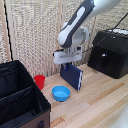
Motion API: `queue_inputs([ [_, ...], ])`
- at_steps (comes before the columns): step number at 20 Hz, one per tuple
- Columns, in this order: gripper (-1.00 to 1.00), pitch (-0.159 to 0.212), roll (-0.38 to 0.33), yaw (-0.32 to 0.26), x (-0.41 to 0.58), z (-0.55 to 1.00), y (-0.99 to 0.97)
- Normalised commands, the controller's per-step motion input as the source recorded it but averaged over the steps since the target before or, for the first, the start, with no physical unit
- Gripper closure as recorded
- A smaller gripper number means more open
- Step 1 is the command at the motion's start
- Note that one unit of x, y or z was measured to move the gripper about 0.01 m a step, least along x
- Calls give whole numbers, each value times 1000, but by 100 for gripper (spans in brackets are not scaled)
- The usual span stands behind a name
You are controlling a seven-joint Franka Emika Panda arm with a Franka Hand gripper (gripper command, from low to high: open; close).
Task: Discover the targeted book and set your gripper to the appropriate amplitude. Smoothly guide your gripper in the direction of the book and snatch it firmly. Search for the back section of the caddy. Move the held book towards the back section and lightly deposit it inside.
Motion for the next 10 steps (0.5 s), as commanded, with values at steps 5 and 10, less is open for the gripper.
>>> queue_inputs([
  [5, 100, 0, -49, -283, 57, 979, 31],
  [10, 100, 23, -16, -353, 42, 712, 0],
])
